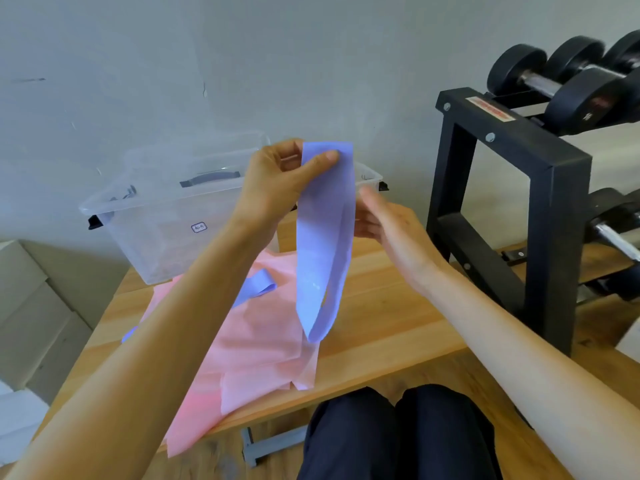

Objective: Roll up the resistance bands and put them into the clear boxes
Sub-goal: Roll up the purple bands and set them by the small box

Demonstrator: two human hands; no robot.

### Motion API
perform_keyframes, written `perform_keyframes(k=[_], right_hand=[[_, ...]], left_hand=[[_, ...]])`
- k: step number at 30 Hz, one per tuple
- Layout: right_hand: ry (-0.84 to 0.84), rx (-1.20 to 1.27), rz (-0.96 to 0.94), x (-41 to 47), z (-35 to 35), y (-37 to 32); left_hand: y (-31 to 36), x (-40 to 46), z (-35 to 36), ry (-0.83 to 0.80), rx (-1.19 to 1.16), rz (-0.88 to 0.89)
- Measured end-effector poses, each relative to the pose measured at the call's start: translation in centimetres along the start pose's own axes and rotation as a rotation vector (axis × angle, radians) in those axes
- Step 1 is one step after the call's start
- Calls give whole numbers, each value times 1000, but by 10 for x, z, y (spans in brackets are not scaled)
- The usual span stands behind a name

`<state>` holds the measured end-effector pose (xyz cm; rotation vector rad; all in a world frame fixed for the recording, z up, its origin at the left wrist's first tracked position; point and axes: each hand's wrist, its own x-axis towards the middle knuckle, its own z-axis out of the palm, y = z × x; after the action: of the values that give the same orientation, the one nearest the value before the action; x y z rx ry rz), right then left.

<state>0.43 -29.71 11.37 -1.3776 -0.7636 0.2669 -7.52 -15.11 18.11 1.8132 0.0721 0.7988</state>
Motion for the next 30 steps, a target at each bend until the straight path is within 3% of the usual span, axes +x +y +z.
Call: perform_keyframes(k=[6, 12, 19, 30], right_hand=[[-118, -83, 156, -20, -5, 40], [-76, -163, 206, -25, -31, 74], [6, -107, 367, -35, -69, 93], [86, -403, 606, -51, -113, 106]], left_hand=[[13, 34, 23, 71, -103, 25], [-9, 85, 37, 106, -233, -54], [-98, 130, 45, 189, -174, -269], [-221, 124, 125, 78, -18, -475]])
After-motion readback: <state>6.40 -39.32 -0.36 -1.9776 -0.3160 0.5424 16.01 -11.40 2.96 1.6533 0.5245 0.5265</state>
